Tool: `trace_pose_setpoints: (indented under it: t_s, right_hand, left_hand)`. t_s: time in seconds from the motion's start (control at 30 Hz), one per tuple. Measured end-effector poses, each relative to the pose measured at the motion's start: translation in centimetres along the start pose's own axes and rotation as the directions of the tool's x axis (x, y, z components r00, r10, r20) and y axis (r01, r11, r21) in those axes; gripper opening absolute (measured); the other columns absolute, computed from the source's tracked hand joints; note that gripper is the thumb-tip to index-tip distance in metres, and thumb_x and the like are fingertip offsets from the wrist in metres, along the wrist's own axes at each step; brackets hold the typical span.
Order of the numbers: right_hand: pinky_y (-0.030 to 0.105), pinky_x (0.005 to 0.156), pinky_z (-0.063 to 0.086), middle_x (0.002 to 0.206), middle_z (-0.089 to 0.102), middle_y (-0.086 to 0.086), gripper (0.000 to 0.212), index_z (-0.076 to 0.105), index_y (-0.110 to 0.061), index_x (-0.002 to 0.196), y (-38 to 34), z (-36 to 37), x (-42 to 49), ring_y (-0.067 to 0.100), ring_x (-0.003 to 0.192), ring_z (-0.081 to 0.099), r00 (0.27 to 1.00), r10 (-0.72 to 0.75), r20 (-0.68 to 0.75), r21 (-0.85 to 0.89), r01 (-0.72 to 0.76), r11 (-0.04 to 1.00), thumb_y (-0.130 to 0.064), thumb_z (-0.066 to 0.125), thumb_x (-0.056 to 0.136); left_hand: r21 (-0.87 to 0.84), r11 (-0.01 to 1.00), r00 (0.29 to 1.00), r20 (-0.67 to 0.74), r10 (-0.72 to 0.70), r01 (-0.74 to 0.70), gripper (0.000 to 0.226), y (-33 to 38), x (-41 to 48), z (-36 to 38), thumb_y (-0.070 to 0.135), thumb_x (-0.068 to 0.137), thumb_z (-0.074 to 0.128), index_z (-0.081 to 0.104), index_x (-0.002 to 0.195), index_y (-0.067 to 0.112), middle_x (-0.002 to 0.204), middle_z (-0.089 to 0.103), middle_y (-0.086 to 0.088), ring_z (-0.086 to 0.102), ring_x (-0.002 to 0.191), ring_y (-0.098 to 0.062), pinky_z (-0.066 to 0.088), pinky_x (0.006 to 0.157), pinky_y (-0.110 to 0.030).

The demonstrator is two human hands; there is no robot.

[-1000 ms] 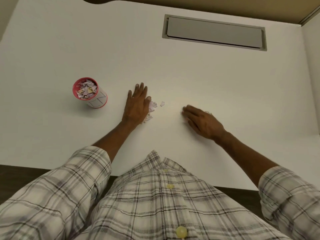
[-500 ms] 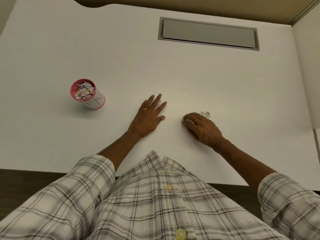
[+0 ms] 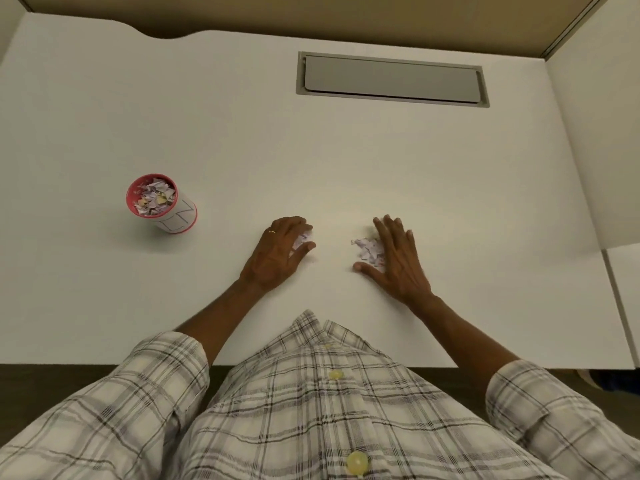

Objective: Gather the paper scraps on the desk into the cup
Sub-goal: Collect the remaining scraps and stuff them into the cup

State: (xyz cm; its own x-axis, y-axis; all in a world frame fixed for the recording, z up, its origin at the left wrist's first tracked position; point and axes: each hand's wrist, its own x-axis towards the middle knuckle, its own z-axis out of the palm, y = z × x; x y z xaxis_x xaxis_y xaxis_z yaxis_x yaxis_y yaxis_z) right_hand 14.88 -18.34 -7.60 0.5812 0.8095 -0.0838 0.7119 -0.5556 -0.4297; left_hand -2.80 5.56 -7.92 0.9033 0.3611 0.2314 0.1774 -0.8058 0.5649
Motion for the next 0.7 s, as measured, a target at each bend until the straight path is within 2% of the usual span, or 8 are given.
trace_pose_setpoints:
  t_s: [0.1, 0.17, 0.23, 0.33, 0.43, 0.57, 0.63, 0.7]
  right_hand:
    - [0.053, 0.125, 0.020, 0.162, 0.030, 0.011, 0.053, 0.039, -0.024, 0.153, -1.9, 0.9, 0.7, 0.031, 0.155, 0.018, 0.990, -0.127, -0.056, -0.052, 0.124, 0.991, -0.045, 0.047, 0.105]
    - [0.053, 0.120, 0.030, 0.149, 0.045, 0.017, 0.038, 0.054, -0.016, 0.142, -2.6, 1.4, 0.5, 0.037, 0.147, 0.033, 0.975, -0.200, -0.099, -0.064, 0.194, 0.979, -0.026, 0.047, 0.107]
    - [0.051, 0.116, 0.038, 0.141, 0.052, 0.020, 0.031, 0.061, -0.009, 0.133, -2.9, 1.7, 0.1, 0.038, 0.141, 0.041, 0.966, -0.218, -0.139, -0.059, 0.212, 0.975, -0.017, 0.050, 0.105]
    - [0.049, 0.108, 0.046, 0.139, 0.052, 0.018, 0.027, 0.061, -0.007, 0.128, -2.9, 1.5, -0.2, 0.034, 0.137, 0.045, 0.961, -0.212, -0.179, -0.041, 0.208, 0.977, -0.018, 0.050, 0.105]
    - [0.042, 0.113, 0.043, 0.150, 0.042, 0.008, 0.040, 0.049, -0.016, 0.142, -2.7, 1.0, -0.6, 0.024, 0.141, 0.039, 0.973, -0.155, -0.169, 0.071, 0.169, 0.983, -0.029, 0.052, 0.104]
    - [0.041, 0.125, 0.022, 0.164, 0.024, 0.004, 0.068, 0.029, -0.025, 0.156, -2.8, 1.2, -1.1, 0.026, 0.154, 0.019, 0.989, -0.120, -0.090, 0.065, 0.126, 0.990, -0.051, 0.057, 0.099]
    - [0.046, 0.127, 0.014, 0.166, 0.020, 0.005, 0.065, 0.028, -0.027, 0.157, -3.4, 1.7, -0.8, 0.028, 0.156, 0.012, 0.996, -0.083, -0.039, 0.028, 0.084, 0.996, -0.050, 0.052, 0.102]
    - [0.052, 0.126, 0.017, 0.162, 0.029, 0.009, 0.051, 0.039, -0.021, 0.152, -4.2, 2.1, -0.2, 0.031, 0.154, 0.019, 0.993, -0.114, -0.033, 0.002, 0.114, 0.994, -0.040, 0.047, 0.106]
  left_hand:
    - [0.052, 0.999, 1.000, 0.015, -0.016, 0.015, 0.058, -0.1, -1.1, -0.9, 0.053, 0.094, 0.055, 0.047, 0.141, 0.021, 0.151, 0.041, 0.005, 0.034, 0.143, -0.013, 0.023, 0.121, -0.031]
    - [0.100, 0.994, 0.999, 0.019, -0.045, 0.043, 0.073, -0.6, -1.5, -1.8, 0.061, 0.089, 0.058, 0.038, 0.148, 0.022, 0.157, 0.032, 0.006, 0.024, 0.148, -0.013, 0.017, 0.123, -0.034]
    - [0.129, 0.988, 0.996, 0.029, -0.083, 0.079, 0.085, -1.1, -2.1, -2.7, 0.069, 0.085, 0.057, 0.030, 0.151, 0.024, 0.159, 0.027, 0.007, 0.021, 0.149, -0.013, 0.019, 0.122, -0.035]
    - [0.226, 0.957, 0.979, 0.041, -0.197, 0.183, 0.103, -1.3, -3.0, -3.4, 0.085, 0.072, 0.053, 0.023, 0.153, 0.028, 0.155, 0.028, 0.010, 0.034, 0.137, -0.014, 0.035, 0.109, -0.034]
    - [0.215, 0.926, 0.945, 0.037, -0.324, 0.310, 0.117, -1.0, -3.2, -3.4, 0.088, 0.061, 0.057, 0.017, 0.154, 0.031, 0.144, 0.032, 0.007, 0.042, 0.124, -0.017, 0.045, 0.098, -0.036]
    - [0.111, 0.917, 0.918, 0.060, -0.391, 0.383, 0.113, -0.4, -2.8, -3.3, 0.075, 0.063, 0.069, 0.013, 0.154, 0.037, 0.139, 0.030, 0.005, 0.049, 0.121, -0.022, 0.055, 0.086, -0.040]
    - [0.150, 0.918, 0.917, 0.108, -0.384, 0.367, 0.106, 0.1, -2.3, -3.2, 0.070, 0.068, 0.069, 0.013, 0.153, 0.042, 0.140, 0.030, 0.004, 0.049, 0.121, -0.023, 0.057, 0.081, -0.042]
    - [0.244, 0.911, 0.910, 0.171, -0.377, 0.332, 0.096, 0.6, -1.4, -3.2, 0.068, 0.074, 0.065, 0.015, 0.153, 0.044, 0.141, 0.031, 0.003, 0.046, 0.122, -0.023, 0.055, 0.081, -0.041]
